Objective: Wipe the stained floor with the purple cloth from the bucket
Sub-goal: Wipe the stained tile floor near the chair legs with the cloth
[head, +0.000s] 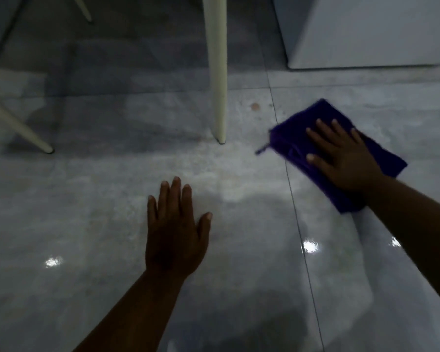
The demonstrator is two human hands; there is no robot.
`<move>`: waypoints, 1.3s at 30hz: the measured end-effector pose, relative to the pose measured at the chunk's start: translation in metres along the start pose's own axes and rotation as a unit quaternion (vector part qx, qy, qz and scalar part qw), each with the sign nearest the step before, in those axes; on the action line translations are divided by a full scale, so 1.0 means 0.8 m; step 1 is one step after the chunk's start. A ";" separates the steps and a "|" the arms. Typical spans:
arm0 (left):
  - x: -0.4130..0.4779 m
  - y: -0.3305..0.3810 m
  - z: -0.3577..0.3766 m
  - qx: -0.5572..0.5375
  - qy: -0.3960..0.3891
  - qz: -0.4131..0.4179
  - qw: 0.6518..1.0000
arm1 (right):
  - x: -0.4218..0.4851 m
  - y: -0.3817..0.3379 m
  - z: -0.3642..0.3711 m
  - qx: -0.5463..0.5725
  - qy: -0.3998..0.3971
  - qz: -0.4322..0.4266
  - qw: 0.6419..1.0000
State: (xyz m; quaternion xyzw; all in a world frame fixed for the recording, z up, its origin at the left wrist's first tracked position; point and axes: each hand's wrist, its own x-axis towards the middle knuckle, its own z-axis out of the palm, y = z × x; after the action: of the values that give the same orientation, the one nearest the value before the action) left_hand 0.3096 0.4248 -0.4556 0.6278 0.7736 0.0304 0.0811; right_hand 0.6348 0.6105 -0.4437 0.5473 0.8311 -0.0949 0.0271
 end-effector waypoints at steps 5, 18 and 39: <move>0.001 0.003 0.000 -0.003 -0.004 -0.001 1.000 | 0.145 -0.065 -0.004 0.005 0.001 0.112 0.994; 0.003 0.000 0.002 0.006 0.005 0.000 1.000 | 0.016 0.063 -0.009 -0.009 0.033 0.049 0.998; -0.080 0.012 -0.012 -0.085 -0.005 0.039 0.996 | -0.224 0.029 0.023 0.004 0.014 0.122 0.992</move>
State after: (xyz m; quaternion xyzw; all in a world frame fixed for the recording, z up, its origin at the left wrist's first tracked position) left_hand 0.3301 0.3644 -0.4395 0.6482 0.7429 0.0963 0.1366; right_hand 0.7267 0.4539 -0.4382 0.6458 0.7581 -0.0869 0.0249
